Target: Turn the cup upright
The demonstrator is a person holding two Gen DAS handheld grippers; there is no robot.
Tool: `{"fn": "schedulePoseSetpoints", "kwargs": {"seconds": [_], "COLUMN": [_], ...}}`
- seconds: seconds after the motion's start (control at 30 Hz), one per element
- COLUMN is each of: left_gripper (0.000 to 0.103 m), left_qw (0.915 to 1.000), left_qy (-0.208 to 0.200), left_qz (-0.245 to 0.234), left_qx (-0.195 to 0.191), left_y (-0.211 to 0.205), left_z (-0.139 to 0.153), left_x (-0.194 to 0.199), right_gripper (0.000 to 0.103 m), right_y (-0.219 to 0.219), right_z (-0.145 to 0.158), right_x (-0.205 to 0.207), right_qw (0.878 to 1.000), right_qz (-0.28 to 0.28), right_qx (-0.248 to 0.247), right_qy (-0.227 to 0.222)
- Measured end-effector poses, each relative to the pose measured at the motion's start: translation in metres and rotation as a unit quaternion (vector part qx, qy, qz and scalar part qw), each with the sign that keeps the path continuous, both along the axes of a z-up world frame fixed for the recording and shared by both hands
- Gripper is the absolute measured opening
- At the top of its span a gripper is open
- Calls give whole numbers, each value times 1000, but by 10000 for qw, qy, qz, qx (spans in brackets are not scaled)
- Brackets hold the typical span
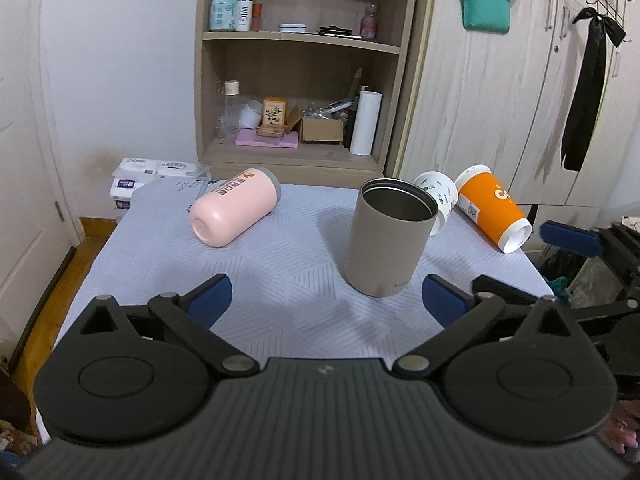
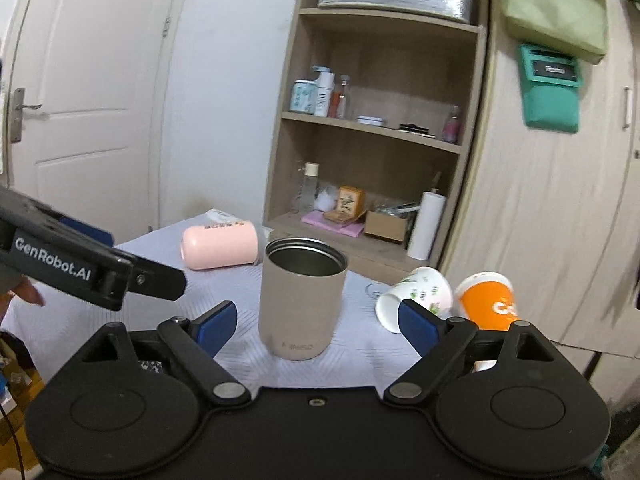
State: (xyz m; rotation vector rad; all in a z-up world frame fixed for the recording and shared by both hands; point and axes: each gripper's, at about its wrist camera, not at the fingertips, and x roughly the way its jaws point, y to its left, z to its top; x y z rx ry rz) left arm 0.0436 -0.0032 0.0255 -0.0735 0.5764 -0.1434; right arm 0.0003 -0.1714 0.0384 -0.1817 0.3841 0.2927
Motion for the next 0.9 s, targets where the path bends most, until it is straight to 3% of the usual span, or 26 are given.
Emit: {"fn": "schedulePoseSetpoints", "kwargs": {"seconds": [0.13, 0.27, 0.53, 0.9], "left_gripper": [103, 103, 103, 103], "left_qw": [9994, 9984, 9972, 9961], "left_qy": [241, 322, 400, 374], "left_qz": [164, 350, 543, 637], "left_qx": [202, 319, 335, 477], "left_y": [0, 2, 9, 14], "left_z": [2, 4, 12, 12], "left_x": [-4, -9, -16, -22], "right_gripper": [103, 103, 103, 103], "right_y": [-7, -15, -14, -9], "right_z": [8, 15, 24, 13], "right_x": [-6, -8, -19, -19], "right_qw": [9989, 9938, 9916, 9882], "right_qz": [-309, -760, -1033, -1268], "right_qx": [220, 507, 435, 458], "right_qy": [270, 638, 640, 720]}}
